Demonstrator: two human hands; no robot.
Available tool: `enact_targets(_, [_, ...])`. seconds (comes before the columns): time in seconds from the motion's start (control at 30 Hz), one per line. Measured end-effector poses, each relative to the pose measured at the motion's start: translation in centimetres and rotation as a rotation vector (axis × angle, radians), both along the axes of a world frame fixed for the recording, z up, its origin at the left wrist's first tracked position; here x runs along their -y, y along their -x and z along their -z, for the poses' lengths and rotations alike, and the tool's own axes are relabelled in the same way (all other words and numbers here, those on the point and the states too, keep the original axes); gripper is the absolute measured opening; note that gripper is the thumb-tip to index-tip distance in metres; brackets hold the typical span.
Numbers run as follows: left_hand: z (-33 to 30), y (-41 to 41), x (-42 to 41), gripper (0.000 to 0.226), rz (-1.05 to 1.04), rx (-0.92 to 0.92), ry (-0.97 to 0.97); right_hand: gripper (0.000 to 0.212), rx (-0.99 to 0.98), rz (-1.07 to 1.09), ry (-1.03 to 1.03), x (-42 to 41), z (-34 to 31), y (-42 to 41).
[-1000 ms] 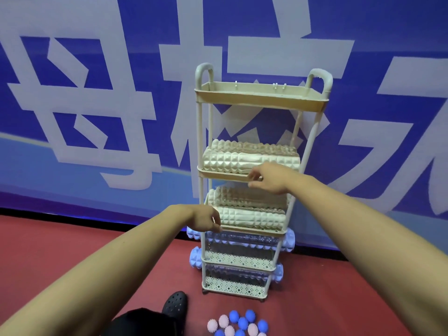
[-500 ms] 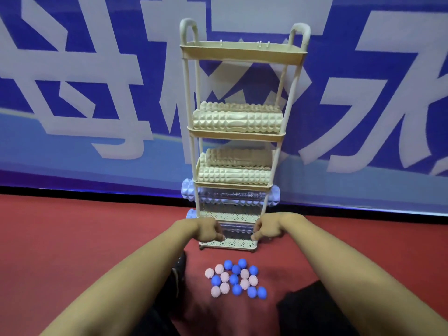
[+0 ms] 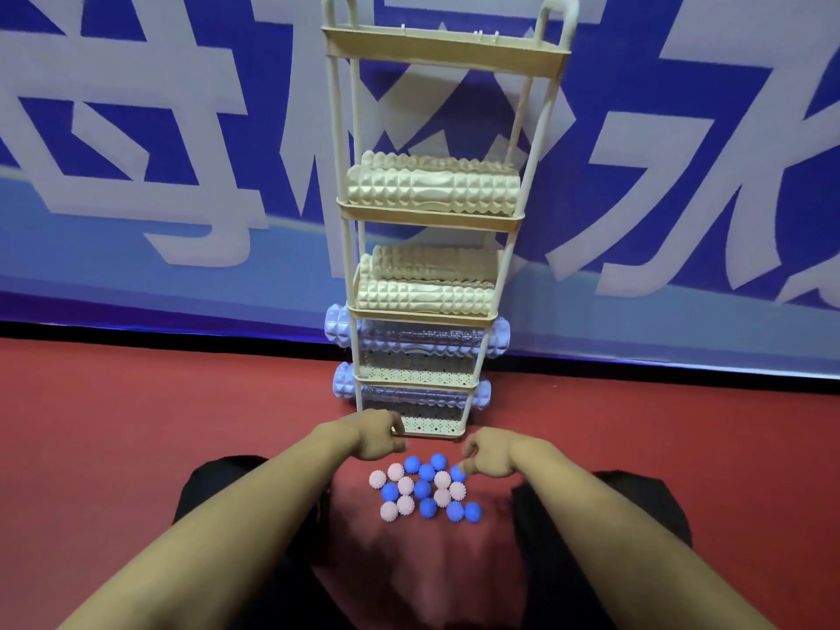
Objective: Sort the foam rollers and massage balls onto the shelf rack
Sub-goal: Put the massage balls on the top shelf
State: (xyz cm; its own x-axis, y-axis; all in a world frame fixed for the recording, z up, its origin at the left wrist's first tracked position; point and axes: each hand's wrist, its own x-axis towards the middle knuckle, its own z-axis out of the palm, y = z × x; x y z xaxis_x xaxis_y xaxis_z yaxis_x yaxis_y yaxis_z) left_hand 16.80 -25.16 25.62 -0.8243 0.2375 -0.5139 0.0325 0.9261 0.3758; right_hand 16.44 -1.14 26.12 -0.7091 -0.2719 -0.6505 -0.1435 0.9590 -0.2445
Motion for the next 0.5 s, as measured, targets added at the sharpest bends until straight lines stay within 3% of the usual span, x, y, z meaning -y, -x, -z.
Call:
enact_targets(0.13, [4.2,1.3,-0.4,0.056,-0.028,-0.010,-0.028,0.040,0.041,0.025,0.049,-1.3,5.0,1.1])
enact_targets(0.33, [13.0,2.0,-0.9,0.054,-0.142,0.066,-0.048,0.047,0.094,0.113,0.144,-3.0,12.2,4.1])
enact_targets(0.5, [21.2,3.1,-1.1,0.059,-0.251,0.159,-0.056,0.066,0.107,0.168,0.099,-4.3,21.2,7.0])
